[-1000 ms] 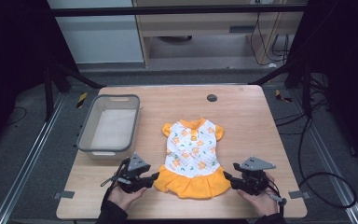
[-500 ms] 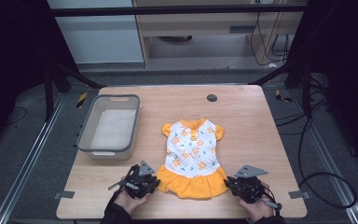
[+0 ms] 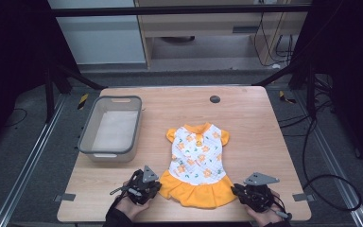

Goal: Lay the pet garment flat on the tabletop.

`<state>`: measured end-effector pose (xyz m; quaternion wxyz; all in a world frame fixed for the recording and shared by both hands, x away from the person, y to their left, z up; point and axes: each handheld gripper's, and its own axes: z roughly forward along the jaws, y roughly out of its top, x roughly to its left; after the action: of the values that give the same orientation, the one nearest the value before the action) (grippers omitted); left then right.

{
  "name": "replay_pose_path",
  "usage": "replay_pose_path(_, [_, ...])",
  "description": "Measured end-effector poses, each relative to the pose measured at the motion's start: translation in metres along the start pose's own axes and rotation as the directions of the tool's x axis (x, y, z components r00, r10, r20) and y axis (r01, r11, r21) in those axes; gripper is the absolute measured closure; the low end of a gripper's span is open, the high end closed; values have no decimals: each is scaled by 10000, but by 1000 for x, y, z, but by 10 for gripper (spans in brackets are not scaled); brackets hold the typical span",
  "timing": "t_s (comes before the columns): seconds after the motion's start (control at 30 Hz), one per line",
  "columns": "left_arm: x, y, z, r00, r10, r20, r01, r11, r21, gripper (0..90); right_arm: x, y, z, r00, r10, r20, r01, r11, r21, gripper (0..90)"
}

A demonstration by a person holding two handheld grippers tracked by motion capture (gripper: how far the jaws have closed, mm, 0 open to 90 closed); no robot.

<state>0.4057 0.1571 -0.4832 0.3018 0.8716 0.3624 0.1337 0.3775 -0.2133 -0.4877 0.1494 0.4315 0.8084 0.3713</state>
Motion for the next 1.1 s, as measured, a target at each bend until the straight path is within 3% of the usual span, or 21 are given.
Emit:
replay_pose_path(0.17, [4, 7, -12, 9999, -116, -18, 114, 9961, -873, 713, -5, 13, -3, 9999, -66, 87, 74, 9959, -907, 792])
replay_pose_path(0.27, [14, 17, -18, 9989, -452, 106, 463, 9854, -1641, 700, -7, 25, -2, 10000, -52, -2, 51, 9900, -1409, 835])
replay_pose_path(0.37, [21, 31, -20, 9986, -526, 18, 518, 9774, -2051, 736, -8, 36, 3, 9998, -204, -8, 200, 9870, -1592, 876])
replay_pose_path(0.47, [27, 47, -16, 9959, -903, 109, 903, 9681, -2338, 805, -9, 45, 12, 9997, -117, -203, 83, 9867, -1621, 896])
replay_pose_path(0.57, [26, 61, -6, 9954, -954, 103, 950, 9649, -2447, 859, -10, 55, 25, 9997, -139, -203, 105, 9874, -1576, 899])
replay_pose_path(0.67, [21, 77, 12, 9951, -974, 154, 982, 9667, -2364, 882, -9, 65, 38, 9996, -131, -260, 89, 9883, -1525, 899])
replay_pose_path(0.8, [12, 92, 48, 9972, -737, 141, 751, 9805, -1817, 871, -7, 72, 60, 9996, -177, -216, 149, 9921, -1244, 890])
replay_pose_path(0.93, [7, 93, 74, 9985, -532, -100, 519, 9933, -1035, 853, -8, 68, 74, 9994, -262, 247, 274, 9985, -483, 872])
replay_pose_path(1.1, [11, 88, 75, 9972, -740, -125, 726, 9930, -936, 839, -13, 62, 82, 9984, -248, 504, 244, 9997, 69, 873])
